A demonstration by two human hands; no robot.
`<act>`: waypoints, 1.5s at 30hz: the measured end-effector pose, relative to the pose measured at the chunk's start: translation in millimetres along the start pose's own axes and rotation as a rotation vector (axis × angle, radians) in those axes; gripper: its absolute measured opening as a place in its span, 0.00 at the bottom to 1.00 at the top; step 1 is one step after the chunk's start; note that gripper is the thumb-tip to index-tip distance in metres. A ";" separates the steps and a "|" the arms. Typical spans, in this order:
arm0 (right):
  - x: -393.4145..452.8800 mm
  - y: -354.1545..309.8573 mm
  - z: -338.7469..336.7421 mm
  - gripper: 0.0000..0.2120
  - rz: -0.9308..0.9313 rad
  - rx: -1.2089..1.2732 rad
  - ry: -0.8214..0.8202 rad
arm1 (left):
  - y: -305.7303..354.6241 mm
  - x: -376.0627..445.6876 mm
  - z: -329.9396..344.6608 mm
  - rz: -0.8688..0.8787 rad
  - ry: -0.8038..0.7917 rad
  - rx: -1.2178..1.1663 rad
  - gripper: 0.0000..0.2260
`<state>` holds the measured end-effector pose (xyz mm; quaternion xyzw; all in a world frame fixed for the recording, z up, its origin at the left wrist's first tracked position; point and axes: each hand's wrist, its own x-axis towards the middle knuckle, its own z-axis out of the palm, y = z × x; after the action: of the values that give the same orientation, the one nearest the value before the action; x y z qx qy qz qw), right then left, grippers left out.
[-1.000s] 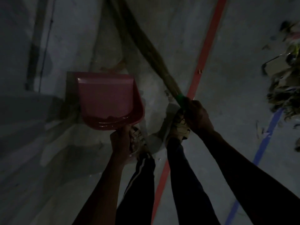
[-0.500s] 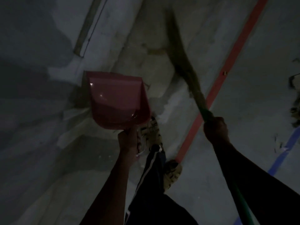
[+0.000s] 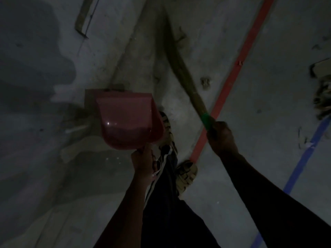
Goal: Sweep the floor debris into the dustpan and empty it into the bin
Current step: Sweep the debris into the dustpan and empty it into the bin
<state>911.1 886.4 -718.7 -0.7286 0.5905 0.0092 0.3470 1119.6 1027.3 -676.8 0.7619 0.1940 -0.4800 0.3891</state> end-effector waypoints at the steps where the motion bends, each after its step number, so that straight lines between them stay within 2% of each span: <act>1: -3.7 -3.5 9.2 0.20 -0.032 0.015 -0.046 | -6.0 0.1 -1.3 -0.011 0.007 0.015 0.19; 4: -9.8 -8.3 36.5 0.22 -0.121 0.010 -0.189 | -15.4 4.1 -4.0 -0.043 0.040 0.078 0.18; 7: -8.4 -5.9 46.9 0.24 -0.018 -0.031 -0.255 | -15.9 8.7 -3.1 -0.030 0.048 0.104 0.18; 10: 0.0 3.7 37.3 0.25 0.120 -0.029 -0.186 | -11.1 12.3 2.6 -0.006 0.052 0.108 0.17; 14: 8.8 25.5 8.0 0.21 0.340 -0.020 -0.068 | 2.2 16.7 20.6 0.021 0.007 0.083 0.18; 17: 10.1 49.2 -11.7 0.24 0.454 -0.062 0.007 | 10.0 23.5 36.1 0.043 -0.024 0.097 0.17; 20: 12.0 73.0 -30.7 0.24 0.654 -0.042 0.057 | 18.3 33.9 52.3 0.058 -0.023 0.134 0.18; 23: 10.3 86.5 -48.6 0.22 0.787 -0.090 0.142 | 29.3 37.7 69.4 0.103 -0.093 0.159 0.21; 26: 2.9 88.5 -59.8 0.25 0.799 -0.081 0.213 | 40.3 36.7 83.7 0.149 -0.185 0.172 0.22; 29: -9.0 91.4 -57.7 0.27 0.686 -0.057 0.234 | 51.2 34.5 94.7 0.133 -0.217 0.206 0.17; 33: -20.1 85.4 -52.8 0.27 0.509 -0.047 0.146 | 67.3 30.5 101.7 0.117 -0.236 0.235 0.15; 35: -16.7 78.1 -56.2 0.22 0.477 -0.059 0.031 | 74.8 33.7 103.1 0.117 -0.231 0.278 0.17; 38: -1.7 77.3 -57.9 0.22 0.402 -0.165 -0.117 | 86.2 44.4 102.7 0.186 -0.236 0.385 0.20; 42: 39.3 69.0 -75.6 0.15 0.633 -0.079 -0.197 | 111.0 48.0 121.8 0.254 -0.331 0.494 0.23; 45: 65.2 62.4 -94.4 0.15 0.681 -0.074 -0.312 | 135.4 38.2 145.6 0.242 -0.376 0.525 0.26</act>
<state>839.3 778.1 -705.5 -0.4925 0.7381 0.2562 0.3834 1143.3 826.6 -689.9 0.7519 -0.1029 -0.5959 0.2626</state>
